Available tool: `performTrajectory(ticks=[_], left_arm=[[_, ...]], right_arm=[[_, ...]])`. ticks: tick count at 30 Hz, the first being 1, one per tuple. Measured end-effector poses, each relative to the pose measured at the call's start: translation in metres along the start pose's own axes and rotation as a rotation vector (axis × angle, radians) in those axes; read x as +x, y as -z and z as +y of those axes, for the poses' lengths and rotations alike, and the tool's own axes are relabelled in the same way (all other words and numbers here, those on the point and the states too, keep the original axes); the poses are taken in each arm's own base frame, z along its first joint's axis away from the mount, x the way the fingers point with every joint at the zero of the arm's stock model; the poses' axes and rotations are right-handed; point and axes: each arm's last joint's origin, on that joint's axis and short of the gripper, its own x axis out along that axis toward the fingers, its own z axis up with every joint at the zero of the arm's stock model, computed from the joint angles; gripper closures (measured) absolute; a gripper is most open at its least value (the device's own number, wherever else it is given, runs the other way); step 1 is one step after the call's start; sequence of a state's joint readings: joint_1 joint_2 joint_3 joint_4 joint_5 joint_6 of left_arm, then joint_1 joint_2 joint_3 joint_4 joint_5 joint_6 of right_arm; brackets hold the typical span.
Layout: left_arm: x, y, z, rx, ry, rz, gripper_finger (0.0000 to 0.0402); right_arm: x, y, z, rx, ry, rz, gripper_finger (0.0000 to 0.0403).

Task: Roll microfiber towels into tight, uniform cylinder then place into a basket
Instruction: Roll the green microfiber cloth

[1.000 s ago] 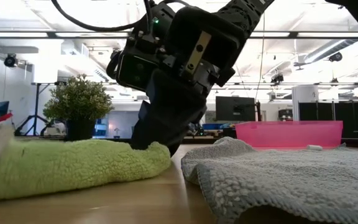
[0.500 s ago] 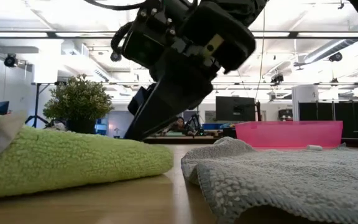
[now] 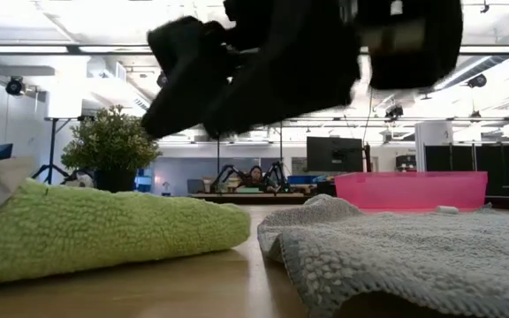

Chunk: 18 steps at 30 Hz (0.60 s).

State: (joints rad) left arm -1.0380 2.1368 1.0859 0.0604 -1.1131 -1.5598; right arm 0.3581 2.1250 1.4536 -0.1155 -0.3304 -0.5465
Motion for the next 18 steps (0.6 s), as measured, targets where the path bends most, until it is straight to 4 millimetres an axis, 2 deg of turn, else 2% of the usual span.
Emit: performTrajectory(ticks=[3, 6, 12, 18], left_arm=[[0.001, -0.001, 0.000, -0.009, -0.001, -0.003, 0.0402], [0.002, -0.001, 0.000, -0.014, -0.001, -0.007, 0.0402], [0.003, -0.001, 0.000, -0.016, -0.001, -0.008, 0.0402], [0.004, -0.002, 0.000, -0.017, -0.004, -0.006, 0.0401]], right_arm=[[0.017, -0.001, 0.010, -0.107, 0.118, 0.056, 0.0221], [0.029, 0.003, 0.012, -0.133, 0.160, 0.049, 0.0230], [0.030, 0.008, 0.003, -0.096, 0.184, 0.034, 0.0273], [0.030, 0.006, 0.005, -0.100, 0.128, -0.011, 0.0306]])
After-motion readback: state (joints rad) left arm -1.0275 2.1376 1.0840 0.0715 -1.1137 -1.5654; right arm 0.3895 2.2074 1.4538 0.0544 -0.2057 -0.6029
